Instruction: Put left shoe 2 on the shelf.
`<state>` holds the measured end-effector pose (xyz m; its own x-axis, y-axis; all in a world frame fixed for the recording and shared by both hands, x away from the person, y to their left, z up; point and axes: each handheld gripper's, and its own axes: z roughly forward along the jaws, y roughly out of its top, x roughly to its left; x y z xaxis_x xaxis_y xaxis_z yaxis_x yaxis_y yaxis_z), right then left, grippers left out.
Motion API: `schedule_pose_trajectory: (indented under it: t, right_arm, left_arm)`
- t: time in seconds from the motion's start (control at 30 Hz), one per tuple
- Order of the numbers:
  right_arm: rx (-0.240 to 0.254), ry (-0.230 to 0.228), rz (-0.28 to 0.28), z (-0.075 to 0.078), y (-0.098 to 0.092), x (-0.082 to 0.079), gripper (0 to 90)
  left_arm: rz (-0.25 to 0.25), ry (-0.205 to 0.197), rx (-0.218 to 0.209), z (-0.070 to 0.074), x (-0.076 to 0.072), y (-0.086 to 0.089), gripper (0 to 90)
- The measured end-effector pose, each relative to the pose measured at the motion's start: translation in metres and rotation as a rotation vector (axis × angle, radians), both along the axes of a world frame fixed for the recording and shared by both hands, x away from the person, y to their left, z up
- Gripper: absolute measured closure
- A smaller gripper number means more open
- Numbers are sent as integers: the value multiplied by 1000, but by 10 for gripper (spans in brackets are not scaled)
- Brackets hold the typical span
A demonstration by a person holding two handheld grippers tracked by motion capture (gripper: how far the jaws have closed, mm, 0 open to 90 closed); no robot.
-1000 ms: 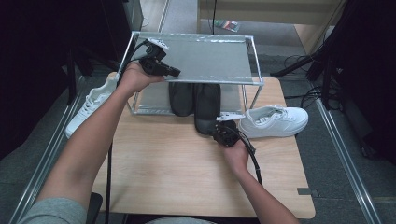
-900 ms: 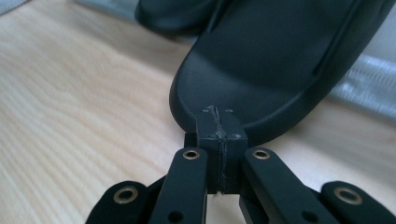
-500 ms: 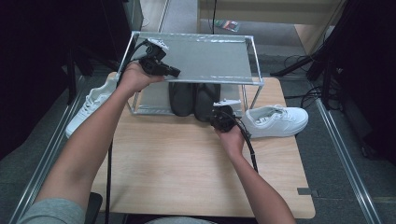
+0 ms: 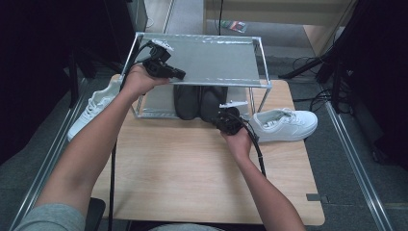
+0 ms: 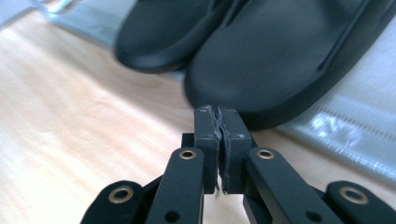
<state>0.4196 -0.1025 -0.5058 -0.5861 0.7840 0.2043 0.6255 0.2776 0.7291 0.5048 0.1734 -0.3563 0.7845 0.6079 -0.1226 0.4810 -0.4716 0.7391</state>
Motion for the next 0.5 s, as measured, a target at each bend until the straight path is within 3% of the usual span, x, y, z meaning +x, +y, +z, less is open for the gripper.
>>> schedule_pose_trajectory:
  t: [0.17, 0.27, 0.33, 0.4, 0.47, 0.5]
  right_arm:
    - [43, 0, 40, 8, -7, -17, 812]
    - [91, -18, 81, 21, -15, -37, 723]
    - [100, -22, 90, 24, -18, -41, 701]
    - [142, -21, 110, 29, -26, -52, 637]
    - [143, -29, 119, 28, -33, -60, 634]
    - [130, -30, 124, 27, -36, -64, 633]
  left_arm:
    - [18, 10, 15, 5, -1, 2, 792]
    - [0, 23, 10, 13, -9, 5, 698]
    - [-5, 21, 15, 15, -11, 5, 646]
    - [-24, 1, 11, 24, -23, 5, 607]
    - [-35, -3, 6, 26, -28, 4, 573]
    - [-56, -21, 0, 30, -38, 3, 555]
